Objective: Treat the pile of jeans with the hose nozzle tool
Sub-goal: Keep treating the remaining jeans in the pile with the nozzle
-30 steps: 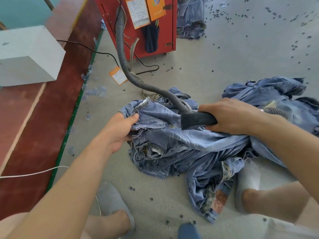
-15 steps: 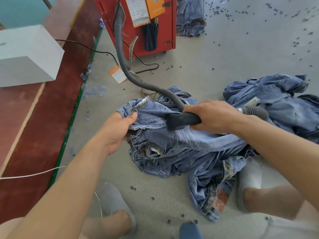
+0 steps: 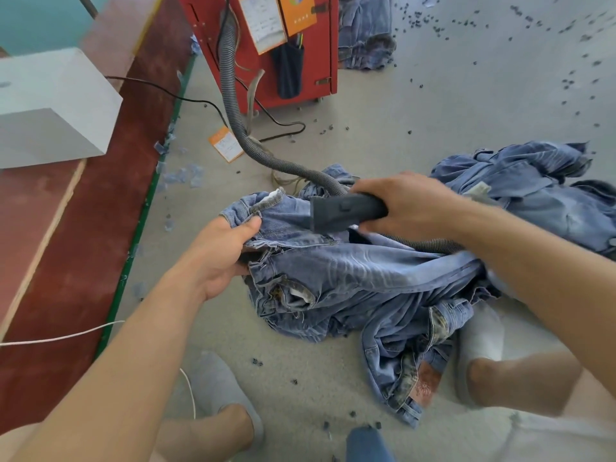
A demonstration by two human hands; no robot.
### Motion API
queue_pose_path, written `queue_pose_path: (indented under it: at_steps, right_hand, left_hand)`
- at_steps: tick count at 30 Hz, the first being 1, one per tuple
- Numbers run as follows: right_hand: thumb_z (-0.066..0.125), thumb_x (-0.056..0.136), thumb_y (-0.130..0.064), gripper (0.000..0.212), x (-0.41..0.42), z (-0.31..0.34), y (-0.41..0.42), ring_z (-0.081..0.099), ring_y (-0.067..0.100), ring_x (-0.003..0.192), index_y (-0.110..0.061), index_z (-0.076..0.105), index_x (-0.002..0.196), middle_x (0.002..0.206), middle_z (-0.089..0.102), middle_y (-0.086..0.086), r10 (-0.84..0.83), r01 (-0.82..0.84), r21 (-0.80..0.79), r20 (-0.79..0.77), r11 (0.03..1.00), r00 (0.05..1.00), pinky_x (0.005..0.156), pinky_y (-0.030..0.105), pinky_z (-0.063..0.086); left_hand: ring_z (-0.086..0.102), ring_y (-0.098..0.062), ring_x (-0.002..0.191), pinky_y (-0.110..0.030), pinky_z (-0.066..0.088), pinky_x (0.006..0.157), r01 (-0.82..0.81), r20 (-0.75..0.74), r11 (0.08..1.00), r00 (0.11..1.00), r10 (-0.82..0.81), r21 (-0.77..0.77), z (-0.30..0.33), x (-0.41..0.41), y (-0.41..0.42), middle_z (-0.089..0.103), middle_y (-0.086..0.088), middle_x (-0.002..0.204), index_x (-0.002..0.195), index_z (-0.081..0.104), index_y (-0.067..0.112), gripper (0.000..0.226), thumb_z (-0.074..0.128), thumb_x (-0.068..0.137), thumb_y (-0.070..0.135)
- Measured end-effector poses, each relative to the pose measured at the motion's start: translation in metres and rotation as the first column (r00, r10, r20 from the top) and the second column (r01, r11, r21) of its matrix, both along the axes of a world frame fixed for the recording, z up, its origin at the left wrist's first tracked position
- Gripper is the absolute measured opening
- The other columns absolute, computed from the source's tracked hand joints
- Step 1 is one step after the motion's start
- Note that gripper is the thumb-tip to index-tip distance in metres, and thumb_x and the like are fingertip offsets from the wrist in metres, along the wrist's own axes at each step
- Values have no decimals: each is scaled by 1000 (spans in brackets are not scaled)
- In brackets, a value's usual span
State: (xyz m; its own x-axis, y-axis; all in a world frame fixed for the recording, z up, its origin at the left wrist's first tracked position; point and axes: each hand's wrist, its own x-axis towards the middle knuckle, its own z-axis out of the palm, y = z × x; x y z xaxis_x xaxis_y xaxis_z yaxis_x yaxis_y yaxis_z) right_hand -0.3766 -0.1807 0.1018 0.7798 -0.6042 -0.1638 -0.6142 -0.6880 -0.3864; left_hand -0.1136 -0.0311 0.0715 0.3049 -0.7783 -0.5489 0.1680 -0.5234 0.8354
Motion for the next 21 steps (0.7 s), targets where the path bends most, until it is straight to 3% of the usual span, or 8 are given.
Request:
queue_pose_path:
  at_steps: [2,6,10,13,17,21]
  right_hand:
    - [78,85,-32,31,-9,12,-13,58,1,71,-39,64,112,80,65,-19,-37,37,45,-7,998,999,64,30,49]
    - [80,84,-26,31,-26,14,-23,58,0,67,-38,65,108,75,64,-18,-37,51,79,-164,996,986,58,26,42]
    - [74,87,-32,25,-14,-7,-2,54,7,74,-40,58,104,79,59,-18,23,-18,19,-292,1000,956,69,37,54]
    - [72,89,-41,26,0,-11,15,53,7,71,-42,58,110,78,55,-20,43,-50,-32,-187,998,982,61,34,48]
    - [74,85,-46,30,-1,23,19,61,-3,74,-43,61,112,83,67,-22,-11,7,50,91,999,996,68,34,54]
    - [69,81,-55,33,-22,51,20,57,-17,81,-47,59,111,91,61,-42,-28,25,22,148,999,989,62,16,40]
  left_hand:
    - [77,-23,94,-46,63,67,-12,-41,1000,999,12,-2,1,0,1,79,-3,109,121,68,23,23,49,109,18]
    - [74,-30,98,-57,60,84,-37,-113,999,993,38,7,3,-2,3,76,-12,116,126,66,15,24,48,109,17]
    - [74,-26,84,-48,61,73,-64,-130,998,989,65,10,5,-4,1,76,-13,110,121,68,14,22,50,108,16]
    - [76,-27,82,-50,63,71,-100,-242,995,965,105,30,7,-6,-1,77,-15,108,117,69,11,23,48,109,17]
    - [77,-30,92,-42,63,69,-131,-435,988,887,155,85,10,-7,-1,75,-18,116,124,67,6,37,38,112,26]
    - [65,-35,121,-48,57,98,-176,-525,983,832,176,51,12,-11,-6,65,-21,136,138,61,5,47,34,111,33]
